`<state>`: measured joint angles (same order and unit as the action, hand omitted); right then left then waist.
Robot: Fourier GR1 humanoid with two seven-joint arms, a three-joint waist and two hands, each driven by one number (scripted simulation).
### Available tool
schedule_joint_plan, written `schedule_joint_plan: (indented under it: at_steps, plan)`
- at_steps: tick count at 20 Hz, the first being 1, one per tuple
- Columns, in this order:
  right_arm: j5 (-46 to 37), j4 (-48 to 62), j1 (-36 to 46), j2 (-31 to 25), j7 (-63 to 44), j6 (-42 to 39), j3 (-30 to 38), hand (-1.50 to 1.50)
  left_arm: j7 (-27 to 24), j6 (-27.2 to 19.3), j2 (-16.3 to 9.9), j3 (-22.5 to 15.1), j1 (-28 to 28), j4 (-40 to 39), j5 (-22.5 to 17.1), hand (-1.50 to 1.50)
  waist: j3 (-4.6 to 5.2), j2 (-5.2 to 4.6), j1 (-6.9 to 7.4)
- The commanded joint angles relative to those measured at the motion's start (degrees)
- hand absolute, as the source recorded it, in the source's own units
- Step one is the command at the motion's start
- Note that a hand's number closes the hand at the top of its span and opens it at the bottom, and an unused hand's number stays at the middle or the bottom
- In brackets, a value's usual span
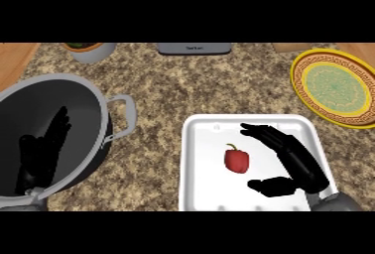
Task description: Pick the bell pepper from the tray and place it in the plate
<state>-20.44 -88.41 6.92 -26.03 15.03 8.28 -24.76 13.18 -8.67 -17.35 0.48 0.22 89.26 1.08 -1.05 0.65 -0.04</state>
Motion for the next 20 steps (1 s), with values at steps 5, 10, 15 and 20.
schedule_joint_plan:
  at_steps: [5, 10, 15, 20]
  plan:
    - [-15.7, -7.6, 5.7, -6.4, -19.0, -6.5, -5.7, -1.5, 0.1, -0.6, 7.1, -3.5, 1.3, -2.1, 0.2, 0.0, 1.34, -0.3, -1.03]
    - [-16.7, -6.7, 12.1, -5.0, -31.2, -19.9, -9.3, -1.5, 3.4, -0.9, 7.9, -2.7, -2.2, -0.9, 1.5, 0.0, 1.28, -0.68, -0.12]
    - [-15.8, -6.9, 14.8, -0.5, -42.1, -30.3, -12.6, -1.5, 2.1, 2.2, 7.2, -1.3, -0.7, -0.5, 0.9, 0.0, 1.22, -0.67, 0.32]
    - [-16.3, -9.2, 13.1, 2.3, -47.2, -32.9, -13.3, -1.5, 3.1, 0.6, 9.5, -1.3, -0.6, 0.2, 3.4, 0.0, 1.1, -0.54, -0.28]
